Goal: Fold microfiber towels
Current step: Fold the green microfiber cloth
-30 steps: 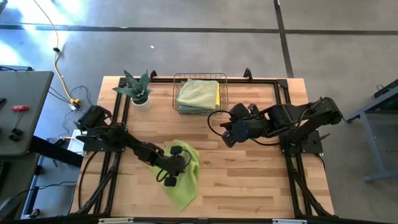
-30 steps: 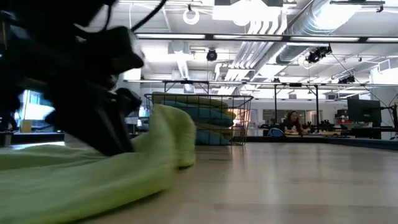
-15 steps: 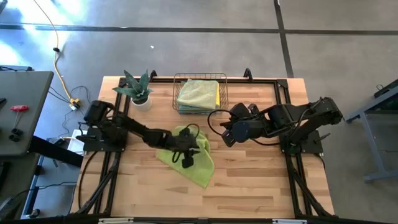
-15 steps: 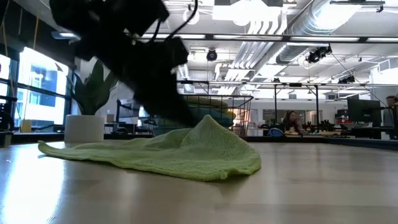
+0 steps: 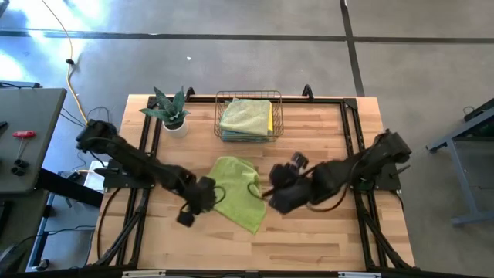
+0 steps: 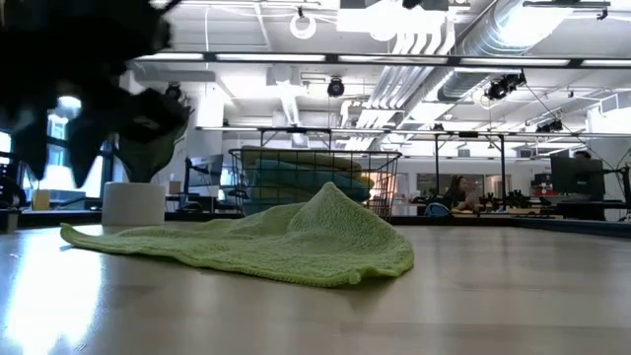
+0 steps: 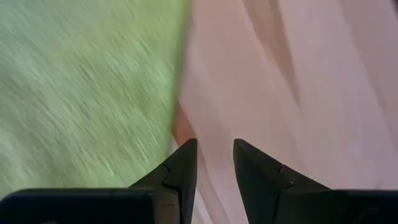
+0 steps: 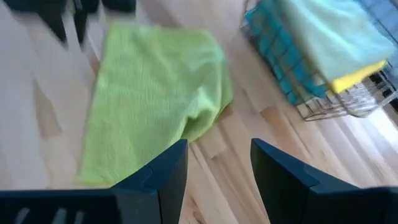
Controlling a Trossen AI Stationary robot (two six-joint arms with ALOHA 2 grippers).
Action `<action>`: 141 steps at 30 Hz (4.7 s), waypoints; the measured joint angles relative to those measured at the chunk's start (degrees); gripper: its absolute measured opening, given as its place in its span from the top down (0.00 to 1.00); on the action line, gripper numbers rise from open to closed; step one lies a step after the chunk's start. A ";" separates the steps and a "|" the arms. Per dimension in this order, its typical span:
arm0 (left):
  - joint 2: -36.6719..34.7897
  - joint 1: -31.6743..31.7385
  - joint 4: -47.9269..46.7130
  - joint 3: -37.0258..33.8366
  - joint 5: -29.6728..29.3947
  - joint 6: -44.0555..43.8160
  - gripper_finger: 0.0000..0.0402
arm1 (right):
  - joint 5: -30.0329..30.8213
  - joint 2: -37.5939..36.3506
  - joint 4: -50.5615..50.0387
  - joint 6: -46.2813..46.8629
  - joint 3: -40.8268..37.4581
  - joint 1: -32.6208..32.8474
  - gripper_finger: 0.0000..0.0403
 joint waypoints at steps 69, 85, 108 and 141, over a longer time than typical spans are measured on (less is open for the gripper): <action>-0.16 2.59 -1.38 -3.37 -10.27 13.31 0.46 | -10.51 31.45 29.97 -5.56 0.02 9.18 0.58; -0.16 4.29 -3.54 -3.39 -11.01 13.94 0.46 | -8.94 35.11 29.86 1.86 0.22 7.64 0.62; 4.40 4.07 -1.66 -3.43 -6.54 12.29 0.46 | -7.79 35.24 29.16 22.14 0.04 5.83 1.00; 6.44 3.28 -2.92 -3.16 -14.55 9.30 0.46 | -16.50 35.55 9.90 17.59 20.66 1.70 1.00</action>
